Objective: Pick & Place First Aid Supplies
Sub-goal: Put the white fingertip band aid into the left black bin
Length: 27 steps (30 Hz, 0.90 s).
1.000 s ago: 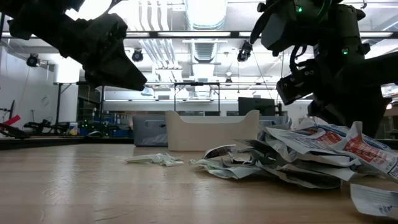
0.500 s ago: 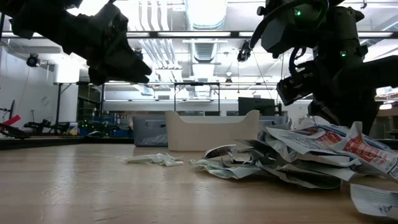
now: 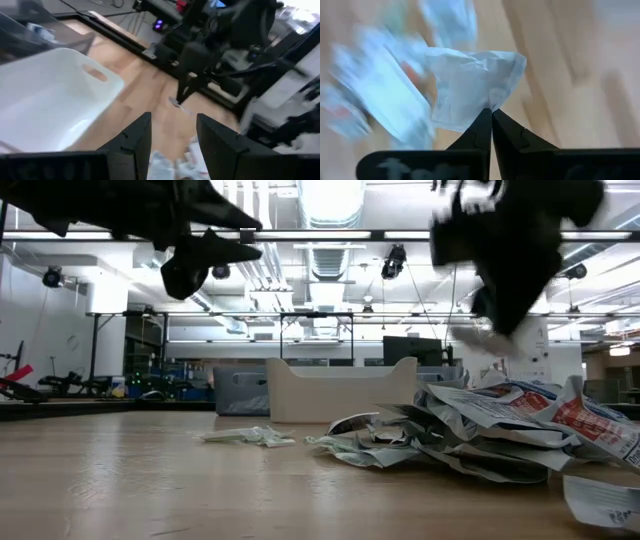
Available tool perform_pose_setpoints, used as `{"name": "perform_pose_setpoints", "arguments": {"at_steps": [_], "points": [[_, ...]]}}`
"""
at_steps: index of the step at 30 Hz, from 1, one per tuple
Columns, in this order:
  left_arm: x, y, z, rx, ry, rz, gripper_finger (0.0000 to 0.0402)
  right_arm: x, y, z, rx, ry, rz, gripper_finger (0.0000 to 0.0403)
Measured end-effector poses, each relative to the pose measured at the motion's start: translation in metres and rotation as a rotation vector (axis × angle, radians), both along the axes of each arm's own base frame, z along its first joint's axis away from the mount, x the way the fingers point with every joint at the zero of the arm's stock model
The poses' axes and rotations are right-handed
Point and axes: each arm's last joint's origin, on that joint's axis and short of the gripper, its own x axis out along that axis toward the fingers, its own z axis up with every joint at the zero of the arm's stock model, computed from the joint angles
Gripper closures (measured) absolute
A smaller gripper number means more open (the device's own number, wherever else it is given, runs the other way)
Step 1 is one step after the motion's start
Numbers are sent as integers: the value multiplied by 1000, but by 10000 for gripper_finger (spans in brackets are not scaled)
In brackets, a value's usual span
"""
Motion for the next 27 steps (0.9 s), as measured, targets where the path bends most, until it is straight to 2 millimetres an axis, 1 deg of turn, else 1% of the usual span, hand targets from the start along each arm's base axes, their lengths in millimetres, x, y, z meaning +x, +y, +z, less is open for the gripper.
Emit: {"name": "perform_pose_setpoints", "arguments": {"at_steps": [5, 7, 11, 14, 17, 21, 24, 27], "points": [[0, 0, 3, -87, -42, 4, 252, 6, -3, 36, -68, -325, -35, 395], [0, 0, 4, -122, -53, 7, 252, 7, -5, 48, -114, -429, -54, 395], [1, 0, 9, -142, -106, 6, 252, 13, -6, 60, -214, -554, -36, 395], [1, 0, 15, -139, -163, 1, 252, 21, -7, 69, -244, -651, 4, 395], [2, -1, 22, -123, -197, -2, 252, 27, -9, 69, -265, -683, 17, 395], [8, -2, 30, -125, -215, -1, 252, 34, -17, 70, -284, -686, -16, 395], [17, -4, 33, -98, -210, 6, 252, 41, -21, 67, -310, -669, -42, 395], [27, -6, 32, -64, -189, 14, 252, 50, -23, 69, -330, -664, -34, 395]]}}
